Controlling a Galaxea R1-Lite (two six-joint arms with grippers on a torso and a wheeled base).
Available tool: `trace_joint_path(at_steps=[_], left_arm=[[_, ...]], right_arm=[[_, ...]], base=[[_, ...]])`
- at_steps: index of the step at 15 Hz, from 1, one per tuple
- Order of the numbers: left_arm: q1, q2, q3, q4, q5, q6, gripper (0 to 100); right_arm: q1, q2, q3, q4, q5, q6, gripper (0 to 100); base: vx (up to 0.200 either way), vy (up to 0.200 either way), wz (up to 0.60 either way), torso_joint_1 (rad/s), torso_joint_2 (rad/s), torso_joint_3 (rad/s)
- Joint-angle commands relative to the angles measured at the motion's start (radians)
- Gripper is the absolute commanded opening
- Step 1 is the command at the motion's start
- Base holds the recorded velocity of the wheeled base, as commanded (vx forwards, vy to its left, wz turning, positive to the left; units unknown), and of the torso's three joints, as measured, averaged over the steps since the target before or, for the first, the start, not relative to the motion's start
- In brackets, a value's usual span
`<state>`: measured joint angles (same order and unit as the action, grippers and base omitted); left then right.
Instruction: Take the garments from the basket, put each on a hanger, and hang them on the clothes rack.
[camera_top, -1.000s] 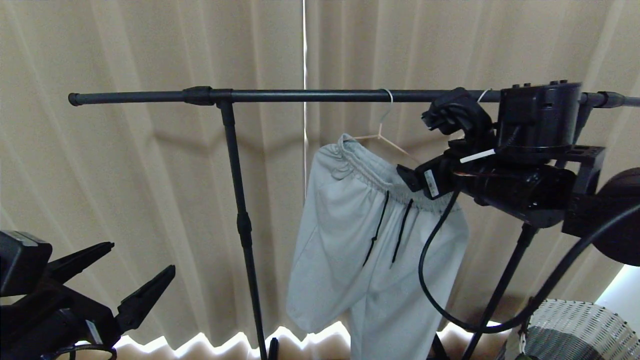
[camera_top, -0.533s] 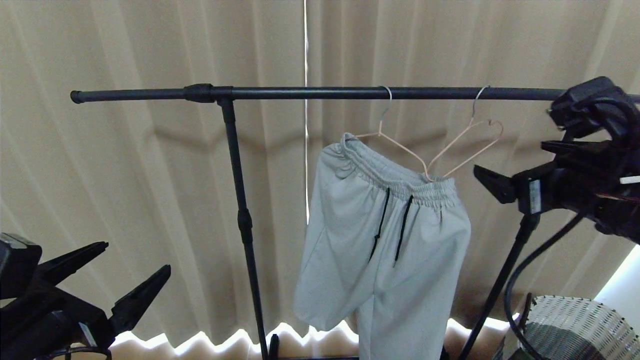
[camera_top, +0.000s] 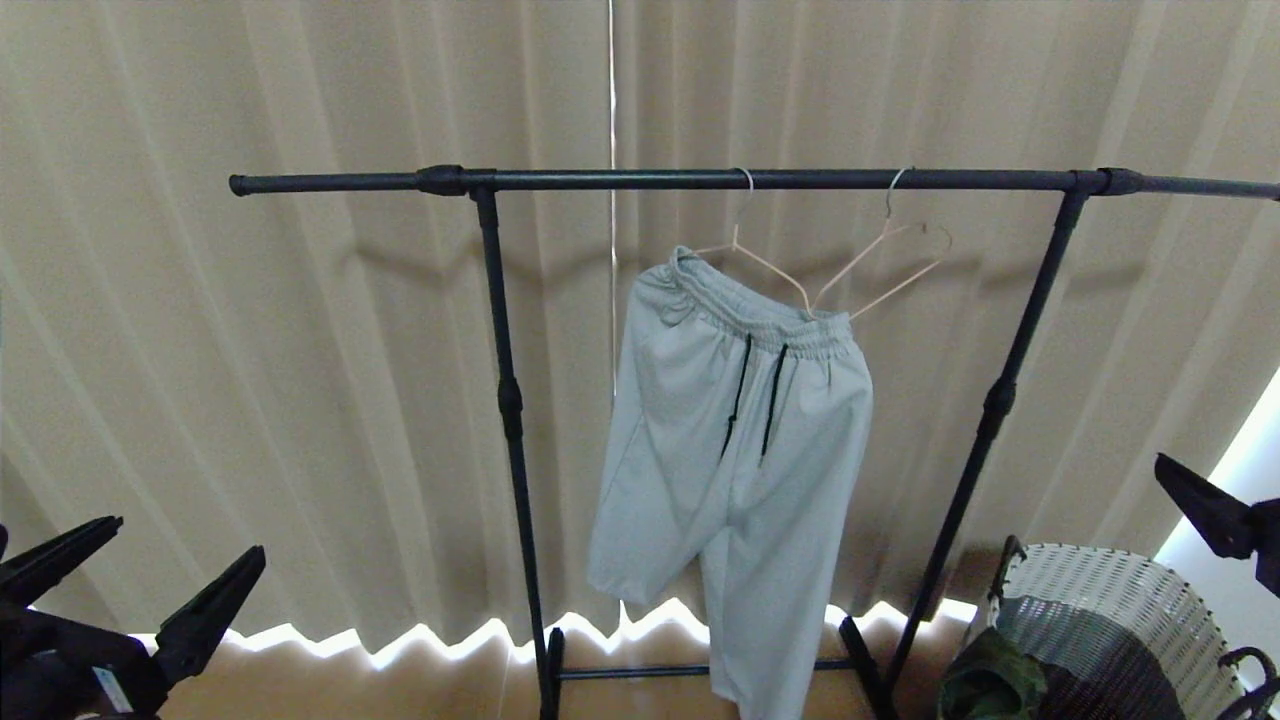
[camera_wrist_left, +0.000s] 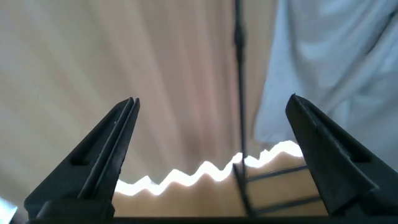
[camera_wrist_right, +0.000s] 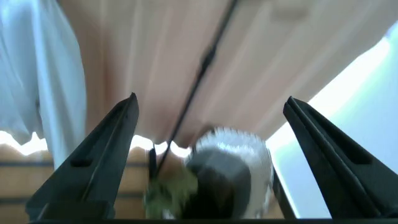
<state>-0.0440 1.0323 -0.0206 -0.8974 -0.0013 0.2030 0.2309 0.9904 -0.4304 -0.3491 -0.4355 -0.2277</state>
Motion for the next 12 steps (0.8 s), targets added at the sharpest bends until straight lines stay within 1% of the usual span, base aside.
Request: trace_joint_path(at_steps=[1,3,4,5,6,7,8,10,12], left_arm=[[0.079,-0.032,0.021,0.006,-0.002,-0.004,100],[0.087,-0.100,0.021,0.083,0.000,-0.020,100],[0.087,-0.186,0.021,0.178,0.000,-0.036,100],[0.089,-0.259,0.021,0.262,0.003,-0.037,100],[0.090,-0.324,0.021,0.333,0.004,-0.037,100],[0.098,-0.419,0.021,0.434,0.003,-0.037,100],[0.102,-0.502,0.021,0.522,0.003,-0.037,100],[0.102,-0.606,-0.013,0.675,-0.002,-0.037,100],[0.101,-0.683,-0.001,0.741,-0.005,-0.040,100]], right_arm=[[-0.030,-0.127,0.121,-0.001,0.000,0.016,100],[-0.085,-0.188,0.211,0.001,-0.002,0.016,100],[-0.145,-0.227,0.268,0.002,-0.002,0.016,100],[-0.186,-0.254,0.306,0.002,-0.002,0.016,100],[-0.216,-0.279,0.335,0.002,-0.002,0.016,100],[-0.240,-0.314,0.368,0.004,-0.002,0.016,100],[-0.245,-0.337,0.381,0.007,-0.002,0.016,100],[-0.245,-0.377,0.384,0.048,0.003,0.018,100],[-0.243,-0.444,0.384,0.084,0.031,0.027,100]], base=[[0.000,0.000,0.00,0.000,0.00,0.000],[0.000,0.000,0.00,0.000,0.00,0.000],[0.000,0.000,0.00,0.000,0.00,0.000],[0.000,0.000,0.00,0.000,0.00,0.000],[0.000,0.000,0.00,0.000,0.00,0.000],[0.000,0.000,0.00,0.000,0.00,0.000],[0.000,0.000,0.00,0.000,0.00,0.000],[0.000,0.000,0.00,0.000,0.00,0.000],[0.000,0.000,0.00,0.000,0.00,0.000]])
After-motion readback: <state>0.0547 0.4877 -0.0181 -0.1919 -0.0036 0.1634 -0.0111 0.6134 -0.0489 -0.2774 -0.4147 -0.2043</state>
